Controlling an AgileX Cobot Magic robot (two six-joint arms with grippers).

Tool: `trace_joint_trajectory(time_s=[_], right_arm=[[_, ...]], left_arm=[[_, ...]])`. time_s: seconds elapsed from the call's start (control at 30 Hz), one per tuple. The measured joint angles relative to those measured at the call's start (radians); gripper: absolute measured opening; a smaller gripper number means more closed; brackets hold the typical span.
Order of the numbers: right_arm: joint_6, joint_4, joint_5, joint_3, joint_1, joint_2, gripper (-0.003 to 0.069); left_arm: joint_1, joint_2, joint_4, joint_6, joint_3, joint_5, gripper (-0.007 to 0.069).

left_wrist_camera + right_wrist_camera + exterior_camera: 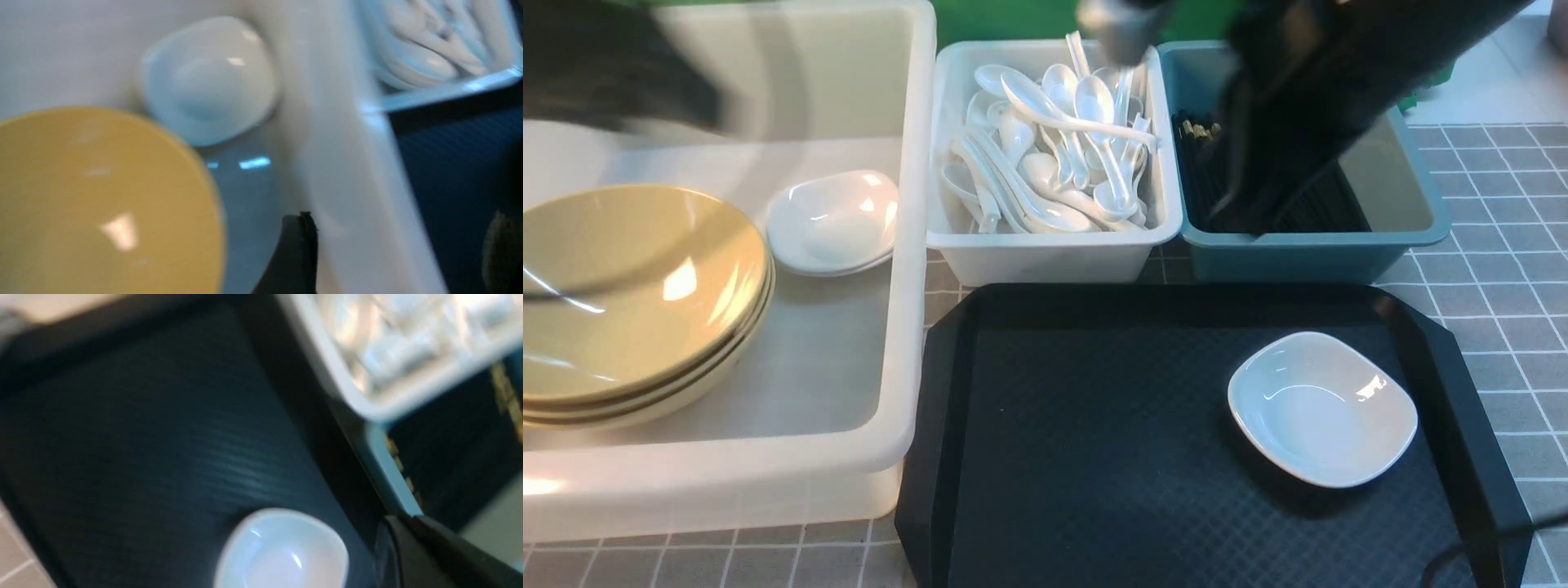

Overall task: On grey table put chopsticks spoon bowls plates into blue grey white boxes.
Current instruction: 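Grasp the small white bowl on the black tray by its rim with the left gripper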

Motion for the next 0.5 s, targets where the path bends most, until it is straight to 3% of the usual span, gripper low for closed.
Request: trace_joint_trajectory(time_s=[0.17,0.2,0.33,0.5], right_arm=[[0.079,-0.005,0.003,0.104,-0.159,-0.058,0.0034],[0.081,-0.006,0.003,0.109,-0.164,-0.067,0.0034],[0.122,-0.006,0.007,0.240,-0.236,-0.191,0.0034],[0.159,0.006,-0.008,0.395,-0.242,-0.312,0.0034]], left_arm=[[-0.325,0.177,0.013,0.000,-0.002,-0.152,0.0503],[-0.325,0.177,0.013,0.000,-0.003,-0.152,0.0503],[-0.487,0.383,0.013,0.000,-0.061,-0.268,0.0503],[-0.560,0.583,-0.014,0.000,-0.140,-0.320,0.0501]])
